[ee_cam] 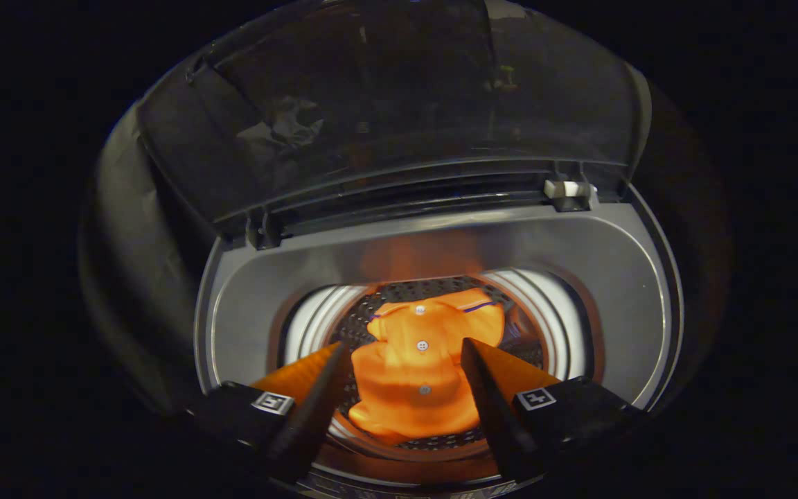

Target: Put the clothes into the washing machine and then close the washing machine lid.

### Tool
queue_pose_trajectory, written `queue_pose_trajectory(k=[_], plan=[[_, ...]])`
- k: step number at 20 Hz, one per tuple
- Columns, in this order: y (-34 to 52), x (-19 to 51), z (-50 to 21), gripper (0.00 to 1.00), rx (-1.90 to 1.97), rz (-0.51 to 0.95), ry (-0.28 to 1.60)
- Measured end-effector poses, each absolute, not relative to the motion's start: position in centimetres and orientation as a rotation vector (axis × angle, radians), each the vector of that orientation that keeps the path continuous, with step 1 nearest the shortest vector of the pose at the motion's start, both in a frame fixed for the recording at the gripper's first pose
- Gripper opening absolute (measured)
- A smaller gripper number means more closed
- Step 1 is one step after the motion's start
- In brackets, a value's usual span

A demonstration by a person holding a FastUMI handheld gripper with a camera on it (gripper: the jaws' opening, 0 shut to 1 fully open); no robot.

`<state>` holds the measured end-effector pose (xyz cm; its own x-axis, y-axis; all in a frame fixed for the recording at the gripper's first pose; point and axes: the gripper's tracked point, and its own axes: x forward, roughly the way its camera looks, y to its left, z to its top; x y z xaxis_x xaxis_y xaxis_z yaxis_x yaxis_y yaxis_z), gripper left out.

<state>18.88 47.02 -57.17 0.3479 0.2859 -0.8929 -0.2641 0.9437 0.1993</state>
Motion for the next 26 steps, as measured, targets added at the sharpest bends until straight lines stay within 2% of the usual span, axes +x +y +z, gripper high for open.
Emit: queue_pose_trajectory(k=[7, 10, 17, 21, 26], plan=[[46.5, 19.0, -56.0, 0.99, 0.006, 0.354, 1.124], [46.3, 18.1, -54.8, 0.99, 0.014, 0.354, 1.108], [45.8, 16.1, -48.6, 0.99, 0.063, 0.380, 0.932], [45.6, 16.8, -41.4, 0.99, 0.116, 0.398, 0.779], [44.8, 19.7, -28.2, 0.98, 0.105, 0.420, 0.528]])
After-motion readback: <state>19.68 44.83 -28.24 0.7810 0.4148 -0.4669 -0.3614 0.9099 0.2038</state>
